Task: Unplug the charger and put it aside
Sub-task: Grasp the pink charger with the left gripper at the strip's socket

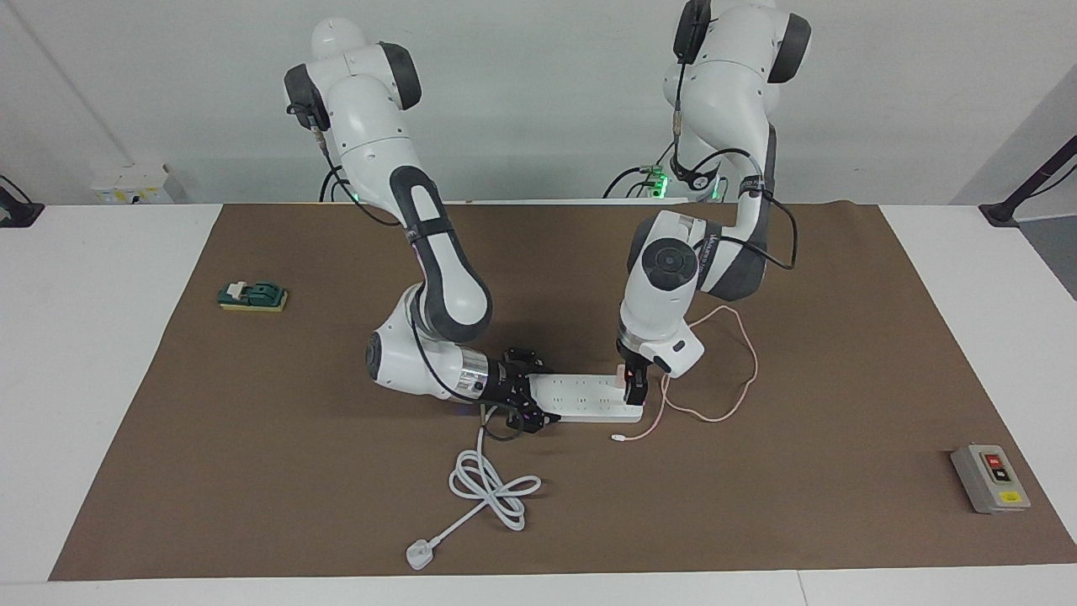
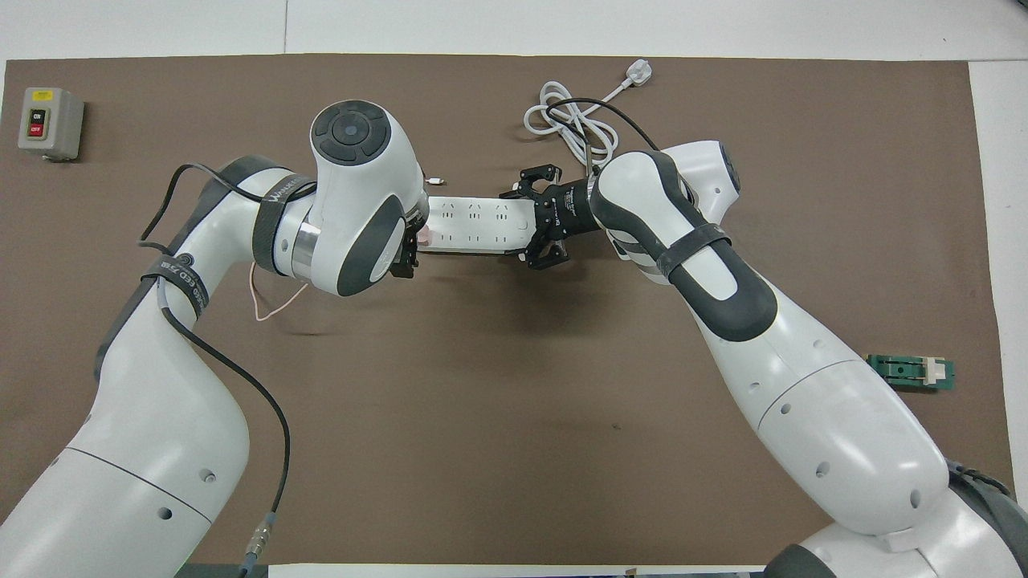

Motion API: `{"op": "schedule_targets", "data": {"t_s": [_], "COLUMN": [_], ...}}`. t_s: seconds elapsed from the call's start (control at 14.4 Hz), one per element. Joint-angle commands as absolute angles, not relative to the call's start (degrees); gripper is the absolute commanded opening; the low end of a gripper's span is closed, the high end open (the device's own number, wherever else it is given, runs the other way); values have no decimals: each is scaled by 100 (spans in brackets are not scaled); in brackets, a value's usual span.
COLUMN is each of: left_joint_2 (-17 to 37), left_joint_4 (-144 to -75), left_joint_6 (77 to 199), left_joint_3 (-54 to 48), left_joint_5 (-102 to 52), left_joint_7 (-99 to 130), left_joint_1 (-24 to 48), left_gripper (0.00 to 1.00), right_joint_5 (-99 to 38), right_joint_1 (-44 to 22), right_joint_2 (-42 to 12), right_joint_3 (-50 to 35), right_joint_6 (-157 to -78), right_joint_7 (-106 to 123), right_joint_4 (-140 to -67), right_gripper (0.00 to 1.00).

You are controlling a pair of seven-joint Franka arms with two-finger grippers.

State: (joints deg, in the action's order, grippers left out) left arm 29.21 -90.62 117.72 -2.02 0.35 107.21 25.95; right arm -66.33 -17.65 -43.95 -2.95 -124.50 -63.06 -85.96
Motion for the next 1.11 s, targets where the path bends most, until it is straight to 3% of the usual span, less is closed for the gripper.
{"op": "schedule_targets", "data": {"t_s": [0.0, 0.69, 0.9, 1.04], "left_joint_2": [2558, 2566, 2549, 2496], "left_joint_4": [-9527, -9571, -9694, -9808], "left_joint_6": [11874, 12190, 12199, 12234], "left_joint_3": [-149, -158, -158, -167], "left_joint_5": [-53, -53, -53, -53], "left_joint_7": [10547, 10635, 10626, 10635], "left_joint_1": [2646, 2716, 2716, 2716], "left_gripper": [97, 95, 84, 70], "right_joint_5": [-6794, -6794, -6803, -6803], "right_joint_1": [-1802, -1793, -1793, -1793], "right_joint_2": [-4526, -4526, -4526, -4526], "right_joint_3": [-290, -290, -290, -290], "right_joint_6": [-12753, -12753, -12753, -12753], "right_joint_7": [-6003, -6003, -6003, -6003], "right_joint_4": [-8613, -8605, -8604, -8605], "right_gripper": [0, 0, 0, 0]}}
